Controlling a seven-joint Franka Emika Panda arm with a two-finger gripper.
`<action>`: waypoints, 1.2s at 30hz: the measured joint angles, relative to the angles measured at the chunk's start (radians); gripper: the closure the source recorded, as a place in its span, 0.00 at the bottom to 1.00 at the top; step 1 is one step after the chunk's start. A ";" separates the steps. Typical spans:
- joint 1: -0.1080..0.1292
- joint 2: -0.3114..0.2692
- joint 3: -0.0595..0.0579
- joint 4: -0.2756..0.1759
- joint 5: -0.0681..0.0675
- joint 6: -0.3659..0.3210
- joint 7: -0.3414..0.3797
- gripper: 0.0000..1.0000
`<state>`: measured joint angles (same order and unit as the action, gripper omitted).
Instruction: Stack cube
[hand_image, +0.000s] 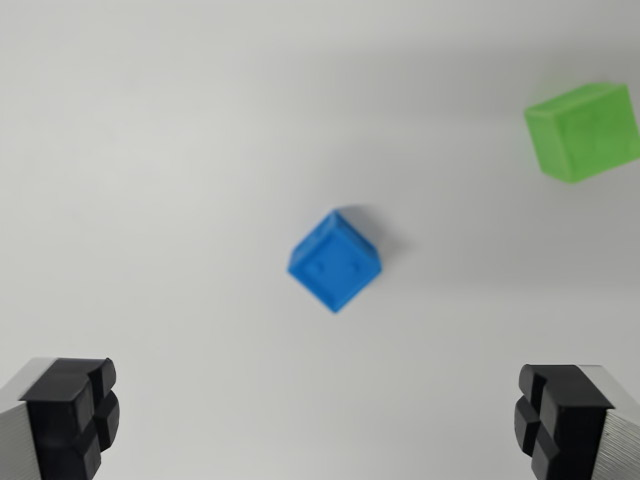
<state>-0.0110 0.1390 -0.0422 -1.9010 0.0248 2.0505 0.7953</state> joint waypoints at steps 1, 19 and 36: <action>0.000 0.000 0.000 0.000 0.000 0.000 0.000 0.00; 0.000 0.000 0.000 -0.008 0.000 0.006 -0.014 0.00; 0.000 0.000 0.000 -0.095 0.000 0.088 -0.139 0.00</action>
<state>-0.0110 0.1390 -0.0422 -1.9960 0.0248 2.1380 0.6559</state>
